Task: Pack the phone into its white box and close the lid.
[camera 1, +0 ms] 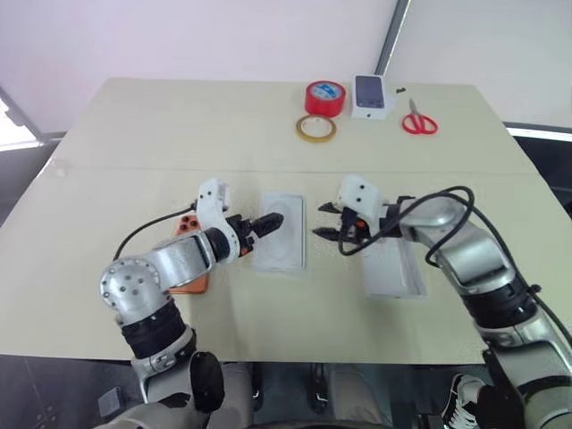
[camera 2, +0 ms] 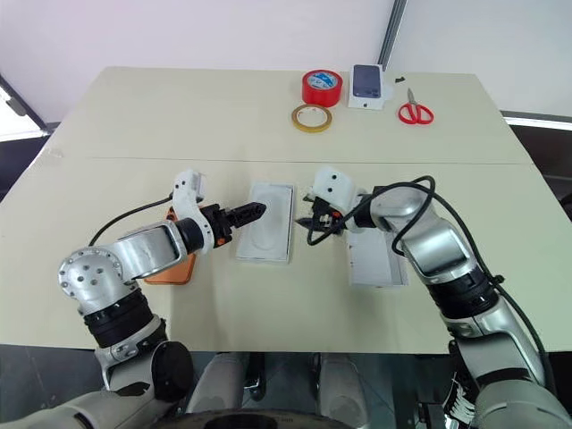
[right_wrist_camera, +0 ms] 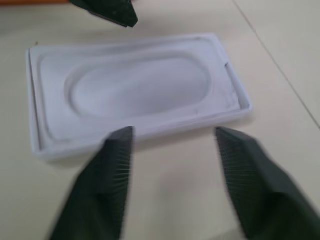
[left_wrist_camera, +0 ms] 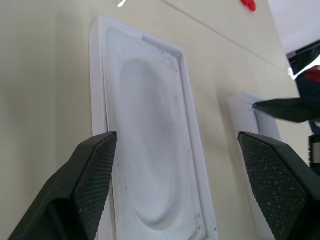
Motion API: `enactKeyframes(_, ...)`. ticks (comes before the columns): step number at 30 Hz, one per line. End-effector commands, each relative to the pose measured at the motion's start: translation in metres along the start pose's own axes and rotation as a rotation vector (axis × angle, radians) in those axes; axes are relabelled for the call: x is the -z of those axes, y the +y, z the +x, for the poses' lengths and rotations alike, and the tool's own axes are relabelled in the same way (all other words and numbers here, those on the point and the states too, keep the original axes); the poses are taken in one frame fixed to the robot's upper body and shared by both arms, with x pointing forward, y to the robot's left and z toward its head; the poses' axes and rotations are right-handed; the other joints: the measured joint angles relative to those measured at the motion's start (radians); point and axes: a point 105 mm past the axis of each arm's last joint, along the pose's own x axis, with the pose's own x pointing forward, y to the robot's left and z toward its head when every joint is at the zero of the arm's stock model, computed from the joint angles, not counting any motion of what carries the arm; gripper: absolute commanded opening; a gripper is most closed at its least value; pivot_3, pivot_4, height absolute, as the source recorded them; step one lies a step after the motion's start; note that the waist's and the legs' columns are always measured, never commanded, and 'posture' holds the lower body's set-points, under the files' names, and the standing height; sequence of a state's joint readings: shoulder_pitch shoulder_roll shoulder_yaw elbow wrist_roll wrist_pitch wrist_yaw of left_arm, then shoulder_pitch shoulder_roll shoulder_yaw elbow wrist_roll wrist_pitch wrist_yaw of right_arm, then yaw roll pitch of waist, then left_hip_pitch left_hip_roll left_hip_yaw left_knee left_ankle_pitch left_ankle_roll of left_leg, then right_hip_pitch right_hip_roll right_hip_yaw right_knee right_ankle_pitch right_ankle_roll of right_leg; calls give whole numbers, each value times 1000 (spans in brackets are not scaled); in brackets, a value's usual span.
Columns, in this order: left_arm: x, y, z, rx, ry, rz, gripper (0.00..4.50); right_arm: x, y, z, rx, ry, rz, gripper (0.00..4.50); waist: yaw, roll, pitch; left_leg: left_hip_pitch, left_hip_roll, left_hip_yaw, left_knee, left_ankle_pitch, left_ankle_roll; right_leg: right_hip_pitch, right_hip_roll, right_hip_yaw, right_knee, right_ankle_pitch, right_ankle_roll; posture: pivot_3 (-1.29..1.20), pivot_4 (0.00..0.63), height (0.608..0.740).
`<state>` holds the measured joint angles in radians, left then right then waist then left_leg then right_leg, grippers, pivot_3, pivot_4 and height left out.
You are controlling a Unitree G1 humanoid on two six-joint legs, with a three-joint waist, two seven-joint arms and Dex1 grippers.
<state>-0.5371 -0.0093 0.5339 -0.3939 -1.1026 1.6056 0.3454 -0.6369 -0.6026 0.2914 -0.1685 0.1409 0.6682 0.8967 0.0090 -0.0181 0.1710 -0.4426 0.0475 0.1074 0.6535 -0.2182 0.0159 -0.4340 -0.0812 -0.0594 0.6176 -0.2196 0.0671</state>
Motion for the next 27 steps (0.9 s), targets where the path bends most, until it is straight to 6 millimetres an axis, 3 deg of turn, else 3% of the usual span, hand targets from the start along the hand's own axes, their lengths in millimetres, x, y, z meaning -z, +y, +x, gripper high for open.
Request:
enactKeyframes(1,-20,-3,-15,8,-60,100,4062,-15,-5,9,34,-22,-3,434,0,0,0,0,0,0,0,0,0,0,0,0,0,0,0,0,150,740)
enactKeyframes(2,-22,0,-19,-12,-61,134,4062,-17,-4,12,32,-24,-2,24,-1,0,0,0,0,0,0,1,-1,0,0,0,0,0,0,0,150,740)
enactKeyframes(6,-31,22,-40,-107,-80,306,4062,-26,-1,28,50,-30,16,24,-9,0,0,0,0,0,-3,2,-3,-1,0,0,0,0,0,0,150,740)
enactKeyframes(10,-32,33,-61,-63,-139,505,4062,-30,-1,49,96,-27,27,24,-23,0,0,0,1,1,-5,2,-8,-4,-2,0,1,0,-1,0,150,740)
enactKeyframes(15,-17,42,-79,34,-110,605,4062,-31,-2,69,129,-3,43,24,-26,1,0,-3,1,2,-7,2,-10,-9,-6,0,1,1,-2,0,150,740)
enactKeyframes(19,7,44,-91,112,-8,708,4062,-34,1,82,136,5,41,24,-32,1,0,-4,1,3,-10,2,-11,-11,-8,1,-1,1,-3,0,150,740)
enactKeyframes(27,26,41,-98,170,35,723,4062,-26,-2,96,214,72,12,24,-31,1,0,-7,1,4,-18,4,-15,-22,-9,3,-1,2,-4,0,150,740)
